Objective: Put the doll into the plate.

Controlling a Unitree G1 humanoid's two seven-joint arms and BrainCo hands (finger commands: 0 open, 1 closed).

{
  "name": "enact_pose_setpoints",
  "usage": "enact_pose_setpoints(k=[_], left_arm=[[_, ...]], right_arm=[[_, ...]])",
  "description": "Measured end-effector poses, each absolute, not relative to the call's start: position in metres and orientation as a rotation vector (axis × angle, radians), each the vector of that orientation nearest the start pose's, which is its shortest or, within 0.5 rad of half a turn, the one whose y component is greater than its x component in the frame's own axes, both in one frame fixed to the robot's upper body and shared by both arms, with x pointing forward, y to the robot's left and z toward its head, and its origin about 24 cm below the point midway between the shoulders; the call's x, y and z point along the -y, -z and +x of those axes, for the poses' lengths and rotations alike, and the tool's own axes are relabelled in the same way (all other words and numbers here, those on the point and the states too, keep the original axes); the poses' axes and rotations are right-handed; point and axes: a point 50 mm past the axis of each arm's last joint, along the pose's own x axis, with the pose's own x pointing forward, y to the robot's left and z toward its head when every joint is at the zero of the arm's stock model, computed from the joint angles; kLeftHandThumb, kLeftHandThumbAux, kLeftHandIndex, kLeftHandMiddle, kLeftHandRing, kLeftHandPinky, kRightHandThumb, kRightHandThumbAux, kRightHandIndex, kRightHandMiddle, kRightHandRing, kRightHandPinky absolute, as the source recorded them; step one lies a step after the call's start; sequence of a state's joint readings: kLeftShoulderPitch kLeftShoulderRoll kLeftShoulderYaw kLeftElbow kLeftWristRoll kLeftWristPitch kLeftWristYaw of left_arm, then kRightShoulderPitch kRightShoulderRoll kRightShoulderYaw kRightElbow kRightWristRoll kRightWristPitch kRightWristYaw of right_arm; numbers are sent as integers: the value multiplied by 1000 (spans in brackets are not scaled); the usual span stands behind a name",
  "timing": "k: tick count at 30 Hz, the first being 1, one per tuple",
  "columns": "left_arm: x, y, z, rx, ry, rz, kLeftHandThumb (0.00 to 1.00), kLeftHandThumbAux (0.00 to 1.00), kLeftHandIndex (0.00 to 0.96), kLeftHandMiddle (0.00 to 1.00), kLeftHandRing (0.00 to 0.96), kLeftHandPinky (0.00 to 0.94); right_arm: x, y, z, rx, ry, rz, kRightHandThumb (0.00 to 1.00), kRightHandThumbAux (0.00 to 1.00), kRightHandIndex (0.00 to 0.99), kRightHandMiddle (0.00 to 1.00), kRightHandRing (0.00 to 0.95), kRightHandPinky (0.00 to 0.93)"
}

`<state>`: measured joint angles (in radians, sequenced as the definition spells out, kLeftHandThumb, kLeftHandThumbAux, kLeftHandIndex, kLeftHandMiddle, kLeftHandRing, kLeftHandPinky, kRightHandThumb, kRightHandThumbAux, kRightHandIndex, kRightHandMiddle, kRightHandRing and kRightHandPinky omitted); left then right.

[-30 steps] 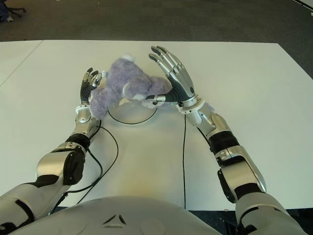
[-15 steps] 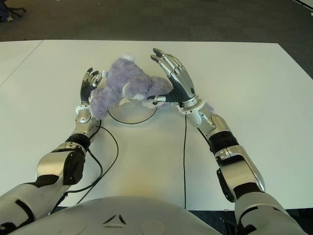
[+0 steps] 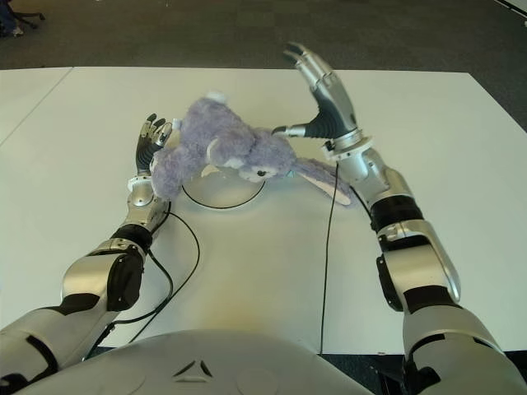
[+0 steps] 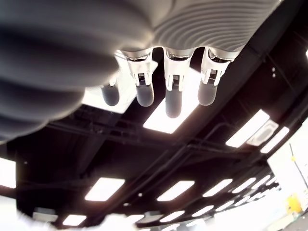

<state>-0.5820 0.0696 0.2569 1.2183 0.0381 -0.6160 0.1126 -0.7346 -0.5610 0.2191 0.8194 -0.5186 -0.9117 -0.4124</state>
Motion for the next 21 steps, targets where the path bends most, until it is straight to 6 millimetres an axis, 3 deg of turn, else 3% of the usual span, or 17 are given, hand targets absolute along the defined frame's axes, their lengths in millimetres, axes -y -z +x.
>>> enact_pose_setpoints(k=[9, 21], left_arm=[[-173, 4, 322, -36, -190, -9, 0, 435, 81, 156, 148, 114], [-172, 4, 323, -37, -187, -10, 0, 432, 71, 140, 140, 130]], right_arm=[[245, -186, 364, 657, -6, -893, 0, 432, 41, 50, 10, 0], [286, -173, 369, 378, 90, -726, 0, 484, 30, 30, 0, 0]])
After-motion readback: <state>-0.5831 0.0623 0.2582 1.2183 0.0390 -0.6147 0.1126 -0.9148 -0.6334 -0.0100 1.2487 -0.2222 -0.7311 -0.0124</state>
